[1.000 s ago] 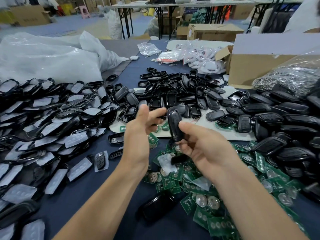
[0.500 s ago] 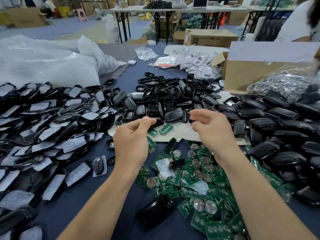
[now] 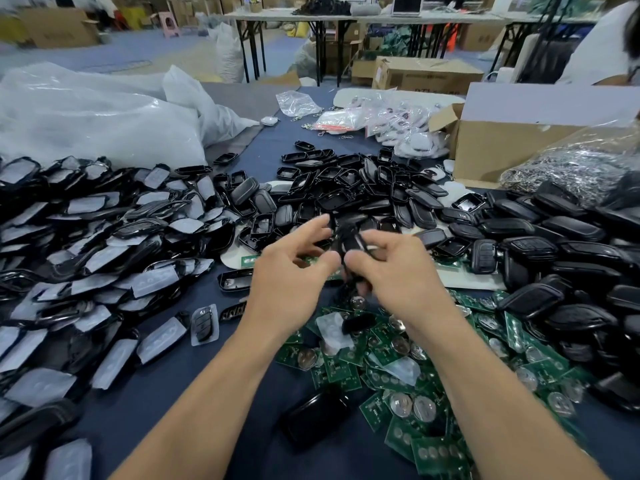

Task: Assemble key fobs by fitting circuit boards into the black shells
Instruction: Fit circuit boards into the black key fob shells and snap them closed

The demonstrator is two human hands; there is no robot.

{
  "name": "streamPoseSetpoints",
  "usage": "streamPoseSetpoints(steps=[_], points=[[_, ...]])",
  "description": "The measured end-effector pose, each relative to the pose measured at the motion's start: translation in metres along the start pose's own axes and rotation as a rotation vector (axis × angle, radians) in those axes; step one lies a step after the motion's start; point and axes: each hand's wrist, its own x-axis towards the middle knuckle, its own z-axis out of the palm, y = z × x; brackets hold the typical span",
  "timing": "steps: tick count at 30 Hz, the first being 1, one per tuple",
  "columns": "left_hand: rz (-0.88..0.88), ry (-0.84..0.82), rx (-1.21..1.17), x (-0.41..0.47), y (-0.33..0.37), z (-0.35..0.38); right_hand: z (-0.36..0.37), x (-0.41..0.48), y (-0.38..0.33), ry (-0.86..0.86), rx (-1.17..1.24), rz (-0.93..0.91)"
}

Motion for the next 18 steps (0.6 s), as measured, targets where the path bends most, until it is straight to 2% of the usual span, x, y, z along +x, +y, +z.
streamPoseSetpoints(steps=[2,4,6,9,13,15,18], points=[[0.0,-0.108,-0.13,-0.001,0.004,0.004,-0.001,-0.013,0.001,-0.104,-0.03,0.017],[-0.008,-0.059,-0.134,-0.003,0.005,0.004,-0.002,-0.019,0.003,-0.09,-0.11,0.019],[-0.022,0.058,-0.114,-0.002,0.001,0.0,-0.008,-0.021,0.007,0.038,-0.082,0.021],[-0.124,0.202,-0.214,0.001,-0.002,-0.01,-0.023,-0.02,0.012,0.233,-0.363,-0.058],[-0.226,0.237,-0.305,0.004,-0.003,-0.01,-0.027,-0.019,0.012,0.063,-0.652,0.023],[-0.24,0.238,-0.313,0.006,-0.003,-0.008,-0.021,-0.021,0.011,-0.016,-0.669,0.007],[-0.246,0.258,-0.33,0.008,-0.002,-0.01,-0.015,-0.023,0.007,0.0,-0.629,-0.074]])
